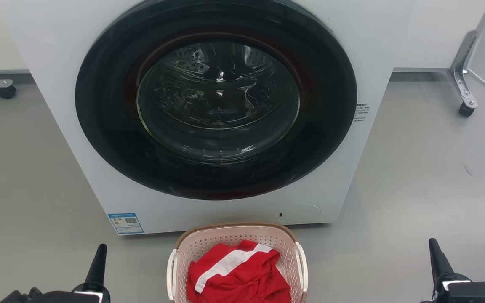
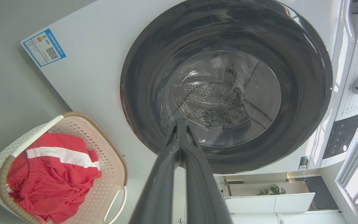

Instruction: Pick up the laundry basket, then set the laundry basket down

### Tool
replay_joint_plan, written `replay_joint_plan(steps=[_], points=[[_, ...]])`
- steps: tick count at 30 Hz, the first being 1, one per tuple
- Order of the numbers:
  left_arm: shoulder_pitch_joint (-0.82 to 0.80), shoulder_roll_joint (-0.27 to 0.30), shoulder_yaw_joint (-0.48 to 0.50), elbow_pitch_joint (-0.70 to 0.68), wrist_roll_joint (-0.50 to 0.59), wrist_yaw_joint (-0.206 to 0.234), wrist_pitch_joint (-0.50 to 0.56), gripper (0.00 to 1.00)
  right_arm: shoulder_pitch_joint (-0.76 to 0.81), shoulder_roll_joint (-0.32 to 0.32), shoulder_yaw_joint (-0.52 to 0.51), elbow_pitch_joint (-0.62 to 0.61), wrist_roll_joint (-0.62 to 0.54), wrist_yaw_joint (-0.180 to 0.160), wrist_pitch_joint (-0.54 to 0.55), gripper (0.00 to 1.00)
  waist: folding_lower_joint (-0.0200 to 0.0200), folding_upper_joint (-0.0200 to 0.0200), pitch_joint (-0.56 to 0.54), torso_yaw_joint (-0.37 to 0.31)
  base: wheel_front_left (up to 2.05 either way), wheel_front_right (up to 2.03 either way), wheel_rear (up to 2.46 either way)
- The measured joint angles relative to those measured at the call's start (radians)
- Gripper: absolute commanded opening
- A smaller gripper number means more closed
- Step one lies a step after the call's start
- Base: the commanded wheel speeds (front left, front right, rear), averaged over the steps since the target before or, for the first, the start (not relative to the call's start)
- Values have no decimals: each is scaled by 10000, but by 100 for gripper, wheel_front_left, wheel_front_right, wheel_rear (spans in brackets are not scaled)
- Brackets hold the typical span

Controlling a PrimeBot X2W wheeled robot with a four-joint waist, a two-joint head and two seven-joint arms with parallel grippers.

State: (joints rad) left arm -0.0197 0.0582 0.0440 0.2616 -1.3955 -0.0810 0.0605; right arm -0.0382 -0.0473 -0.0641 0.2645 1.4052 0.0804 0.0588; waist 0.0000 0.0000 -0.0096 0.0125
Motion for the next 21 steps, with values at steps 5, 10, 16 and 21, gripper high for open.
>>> replay_joint_plan(steps=[5,10,16,21], points=[[-187,-42,150,127,-642,-167,182,0,-166,8,-228,90,635,107,165,0,0,0,39,-42,0,0,0],[-372,-82,313,215,-1285,-265,362,0,-281,17,-449,217,1267,255,366,0,0,0,77,-85,0,0,0],[-579,-138,462,305,-1973,-353,525,0,-473,27,-675,314,1908,357,546,0,1,0,115,-126,0,0,0],[-598,-151,468,309,-2050,-422,525,0,-529,31,-679,324,1908,359,546,0,0,0,115,-126,0,0,0]])
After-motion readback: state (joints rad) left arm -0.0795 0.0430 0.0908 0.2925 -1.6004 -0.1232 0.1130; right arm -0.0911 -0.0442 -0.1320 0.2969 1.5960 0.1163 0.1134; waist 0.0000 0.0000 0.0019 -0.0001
